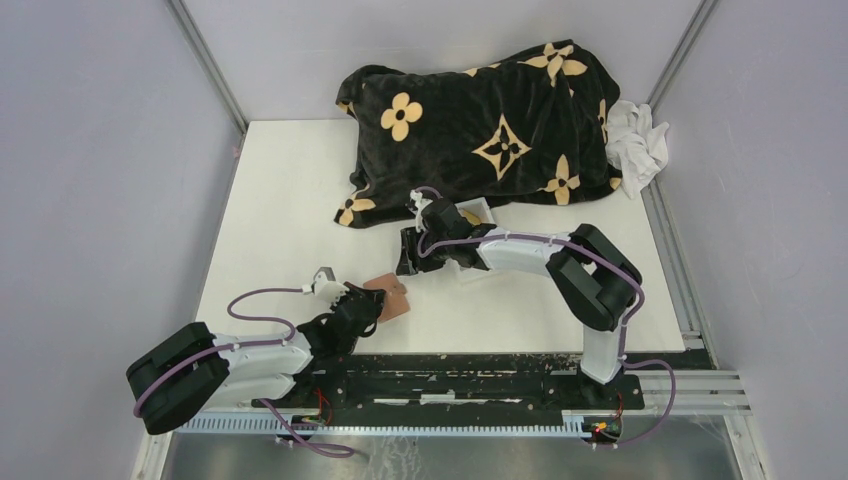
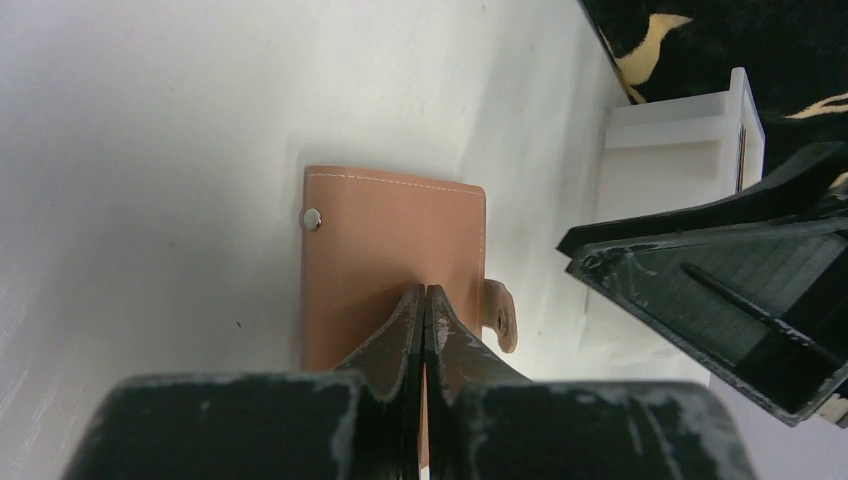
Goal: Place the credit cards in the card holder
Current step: Close the card holder at the center of the board.
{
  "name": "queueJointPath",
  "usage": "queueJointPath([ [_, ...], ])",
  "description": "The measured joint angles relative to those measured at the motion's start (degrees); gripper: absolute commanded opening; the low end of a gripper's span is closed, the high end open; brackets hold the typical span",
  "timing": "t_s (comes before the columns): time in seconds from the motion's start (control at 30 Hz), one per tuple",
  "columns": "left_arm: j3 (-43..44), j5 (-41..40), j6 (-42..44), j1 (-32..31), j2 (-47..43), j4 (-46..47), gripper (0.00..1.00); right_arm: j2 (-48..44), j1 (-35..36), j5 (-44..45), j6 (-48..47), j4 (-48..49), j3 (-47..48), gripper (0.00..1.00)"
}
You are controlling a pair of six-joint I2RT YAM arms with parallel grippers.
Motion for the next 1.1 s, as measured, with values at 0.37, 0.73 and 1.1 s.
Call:
queueJointPath([
  [0.37, 0.0, 0.0, -0.02, 0.0, 0.04, 0.02, 0.03, 3.67, 0.13, -6.45, 4.39, 7.13, -3.85, 0.52],
  [0.73, 0.0, 0.0, -0.02, 0.0, 0.11, 0.04, 0.03, 3.67, -0.42, -7.32, 5.99, 10.12, -5.64, 0.52],
  [1.1, 0.11, -0.11, -0.02, 0.0, 0.72, 0.2, 0.03, 3.67, -0.24, -9.09, 7.37, 12.94, -7.39, 0.54],
])
